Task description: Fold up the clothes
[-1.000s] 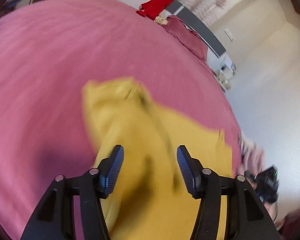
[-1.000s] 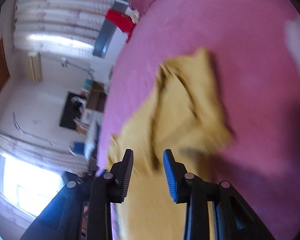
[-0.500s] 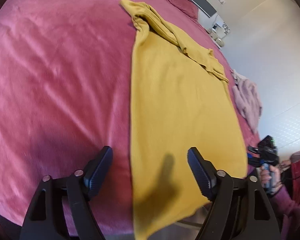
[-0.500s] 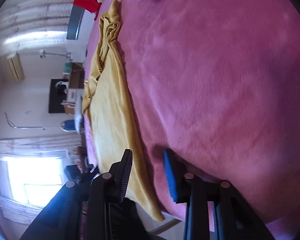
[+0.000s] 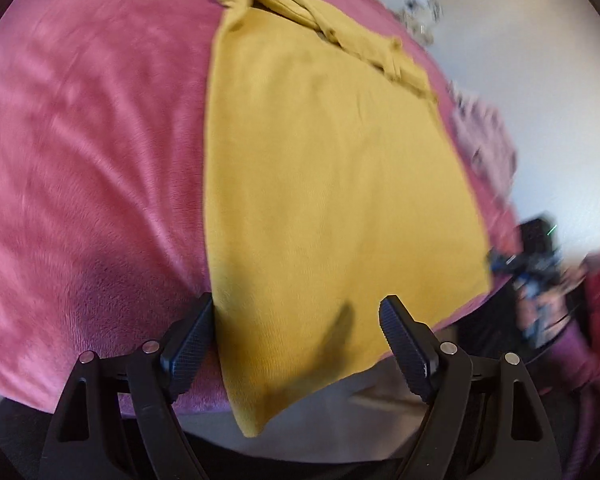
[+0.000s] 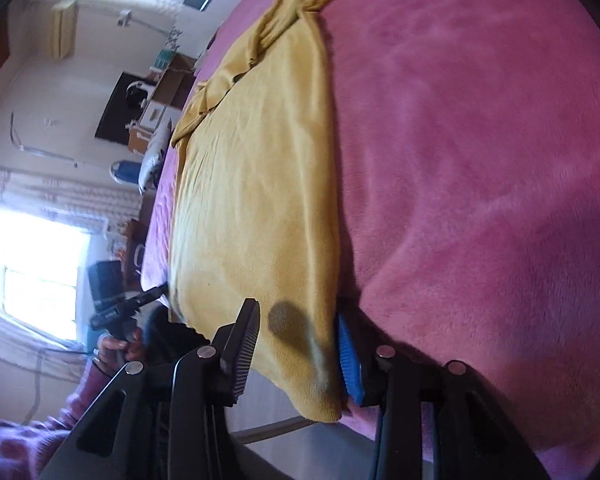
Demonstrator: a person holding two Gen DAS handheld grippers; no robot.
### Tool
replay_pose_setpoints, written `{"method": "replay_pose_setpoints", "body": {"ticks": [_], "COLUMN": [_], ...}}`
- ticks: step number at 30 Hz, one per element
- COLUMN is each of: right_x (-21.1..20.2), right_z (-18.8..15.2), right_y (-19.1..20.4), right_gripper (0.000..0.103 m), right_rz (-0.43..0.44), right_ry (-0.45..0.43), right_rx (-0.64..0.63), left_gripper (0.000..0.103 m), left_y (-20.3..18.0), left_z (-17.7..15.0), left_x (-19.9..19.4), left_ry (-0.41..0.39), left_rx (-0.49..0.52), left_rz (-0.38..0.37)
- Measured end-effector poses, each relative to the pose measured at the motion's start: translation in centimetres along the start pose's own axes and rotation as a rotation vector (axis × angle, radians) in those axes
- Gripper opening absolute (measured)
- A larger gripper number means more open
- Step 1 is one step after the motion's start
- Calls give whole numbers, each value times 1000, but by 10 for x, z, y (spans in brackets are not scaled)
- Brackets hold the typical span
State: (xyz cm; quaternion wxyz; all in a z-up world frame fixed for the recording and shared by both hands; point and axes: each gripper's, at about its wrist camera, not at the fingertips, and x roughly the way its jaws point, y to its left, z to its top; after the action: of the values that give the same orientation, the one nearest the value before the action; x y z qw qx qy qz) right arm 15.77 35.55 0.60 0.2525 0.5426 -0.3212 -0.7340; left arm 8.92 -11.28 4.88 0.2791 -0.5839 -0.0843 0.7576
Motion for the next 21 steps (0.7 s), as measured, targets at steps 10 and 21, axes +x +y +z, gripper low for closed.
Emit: {"method": "replay_pose_setpoints", "body": {"ticks": [10,21], "right_x": [12,14], "right_z": [18,10], "right_y": [2,5], "right_gripper": [48,24], "right_rz": [-21,-29], "right_ry": [6,67], "right_rx": [20,48], "left_gripper": [83,81], "left_y": [29,6], "left_z": [-2,4], "left_x": [-8,7], "left_ry": [-42,5], "left_rx": [-162,-82], "left_rz": [-150,3]}}
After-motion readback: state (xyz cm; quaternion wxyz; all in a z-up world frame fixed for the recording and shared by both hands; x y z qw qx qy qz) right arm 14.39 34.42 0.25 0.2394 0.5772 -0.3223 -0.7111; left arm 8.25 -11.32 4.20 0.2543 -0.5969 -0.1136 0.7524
